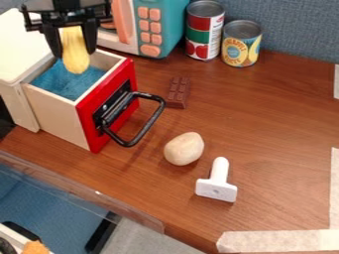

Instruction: Put the corn in the drawer

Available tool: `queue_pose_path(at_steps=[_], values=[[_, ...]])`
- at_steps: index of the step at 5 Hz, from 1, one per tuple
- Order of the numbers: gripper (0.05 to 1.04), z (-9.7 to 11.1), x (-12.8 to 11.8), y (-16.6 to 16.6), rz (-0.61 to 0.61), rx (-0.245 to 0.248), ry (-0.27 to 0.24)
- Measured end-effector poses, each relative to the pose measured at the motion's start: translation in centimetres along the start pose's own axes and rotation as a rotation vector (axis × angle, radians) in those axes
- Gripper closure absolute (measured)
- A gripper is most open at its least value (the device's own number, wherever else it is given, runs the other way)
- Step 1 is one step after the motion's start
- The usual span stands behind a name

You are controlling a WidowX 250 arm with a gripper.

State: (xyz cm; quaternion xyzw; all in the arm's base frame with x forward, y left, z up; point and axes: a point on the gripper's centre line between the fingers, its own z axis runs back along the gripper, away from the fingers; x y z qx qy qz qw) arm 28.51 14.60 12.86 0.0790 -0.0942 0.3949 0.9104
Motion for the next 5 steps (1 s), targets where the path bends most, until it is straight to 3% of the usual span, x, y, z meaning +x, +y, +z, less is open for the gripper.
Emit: queue_pose_path(at_steps=[2,3,4,5], values=[[0.497,-1.53,0.34,-0.07,0.003,0.022,0.0],[0.438,-1.77,0.22,0.07,0.012,0.043,0.007],[0.142,-1.67,-0.15,-0.11,-0.004,0.06,0.017],[0.074,-1.53,-0.63,-0.28,-0.018,0.074,0.035]])
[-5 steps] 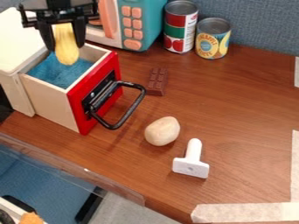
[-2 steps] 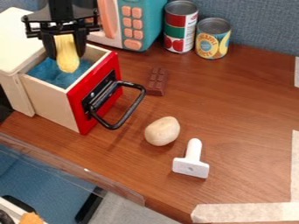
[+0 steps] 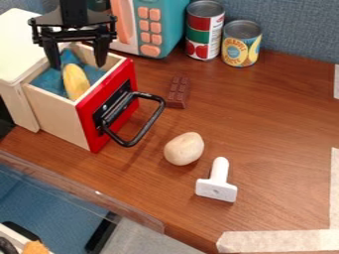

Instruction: Put the corn in the drawer

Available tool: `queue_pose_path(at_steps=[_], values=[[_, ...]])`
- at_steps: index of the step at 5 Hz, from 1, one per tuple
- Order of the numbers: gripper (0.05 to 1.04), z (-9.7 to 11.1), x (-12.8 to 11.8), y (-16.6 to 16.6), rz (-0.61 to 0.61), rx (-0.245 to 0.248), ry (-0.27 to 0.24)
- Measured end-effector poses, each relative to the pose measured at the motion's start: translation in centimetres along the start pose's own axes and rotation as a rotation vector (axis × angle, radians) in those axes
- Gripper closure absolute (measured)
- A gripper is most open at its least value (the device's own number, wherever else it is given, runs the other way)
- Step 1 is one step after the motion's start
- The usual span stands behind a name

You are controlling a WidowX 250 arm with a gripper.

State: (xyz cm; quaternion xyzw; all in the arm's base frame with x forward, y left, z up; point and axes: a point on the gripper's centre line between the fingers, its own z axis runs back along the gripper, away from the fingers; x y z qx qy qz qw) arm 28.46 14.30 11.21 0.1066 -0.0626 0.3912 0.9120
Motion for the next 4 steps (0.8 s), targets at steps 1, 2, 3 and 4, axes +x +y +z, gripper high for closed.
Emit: queue_pose_path(at_steps=[1,2,3,4], values=[[0.079,2.1,-0.3,0.0,-0.007,-0.021,-0.012],[0.083,5.1,-0.7,-0.7,-0.04,-0.075,-0.044],[0.083,6.8,-2.1,-2.5,-0.117,-0.134,-0.025],[0.083,7.5,-3.5,-4.8,-0.204,-0.166,-0.022]])
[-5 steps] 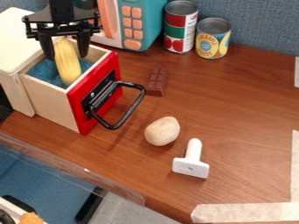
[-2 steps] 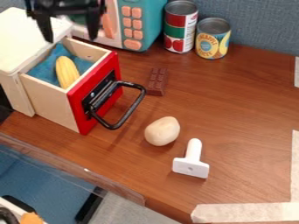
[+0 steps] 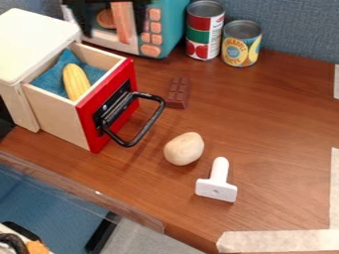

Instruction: Put the corn in the drawer

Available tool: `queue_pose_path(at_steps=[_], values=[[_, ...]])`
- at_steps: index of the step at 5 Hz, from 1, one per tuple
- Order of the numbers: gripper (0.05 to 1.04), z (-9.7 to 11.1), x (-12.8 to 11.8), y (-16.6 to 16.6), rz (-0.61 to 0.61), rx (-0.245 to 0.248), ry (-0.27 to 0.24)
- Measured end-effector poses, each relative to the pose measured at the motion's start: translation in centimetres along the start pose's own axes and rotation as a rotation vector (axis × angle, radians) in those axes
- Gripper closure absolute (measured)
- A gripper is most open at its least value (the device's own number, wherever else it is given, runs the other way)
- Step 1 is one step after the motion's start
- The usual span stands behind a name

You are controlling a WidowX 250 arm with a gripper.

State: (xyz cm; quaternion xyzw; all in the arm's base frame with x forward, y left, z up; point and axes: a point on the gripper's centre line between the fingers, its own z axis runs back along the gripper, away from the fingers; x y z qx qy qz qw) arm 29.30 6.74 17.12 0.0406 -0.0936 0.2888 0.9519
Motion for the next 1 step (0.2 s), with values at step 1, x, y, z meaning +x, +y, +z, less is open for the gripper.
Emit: queue_pose_path(at_steps=[1], values=[[0.083,0.05,-0.95,-2.4,-0.066,-0.024,-0.001]])
